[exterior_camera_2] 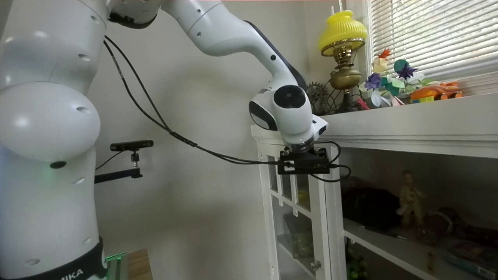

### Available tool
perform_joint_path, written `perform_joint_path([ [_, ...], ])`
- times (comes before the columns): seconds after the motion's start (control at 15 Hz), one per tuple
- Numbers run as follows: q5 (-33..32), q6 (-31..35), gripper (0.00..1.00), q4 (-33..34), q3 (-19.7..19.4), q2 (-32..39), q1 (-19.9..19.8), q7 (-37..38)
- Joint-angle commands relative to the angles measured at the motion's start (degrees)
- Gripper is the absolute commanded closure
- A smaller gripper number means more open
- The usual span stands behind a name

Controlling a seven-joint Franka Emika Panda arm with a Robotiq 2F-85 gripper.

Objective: Open the closed cabinet door

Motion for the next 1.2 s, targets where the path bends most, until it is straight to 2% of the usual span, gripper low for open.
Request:
perform_joint_path([
  [0.0,-4.12,-2.90,0.00,-5.94,8.76,-9.48,-6.14,-0.76],
  [0.27,-7.45,-3.65,0.00,-10.79,14.46,-14.16,-10.99,0.81],
  [0.6,-10.00,-3.90,0.00,-15.61,19.01,-18.56,-13.46,1.88],
  [1.0,-11.65,-2.34,0.00,-20.53,23.27,-23.81,-13.26,4.17],
  [1.07,-11.61,-1.59,0.00,-21.32,22.64,-24.58,-11.34,4.53],
  [1.13,-11.85,-1.10,0.00,-21.95,23.27,-25.30,-11.03,5.15],
])
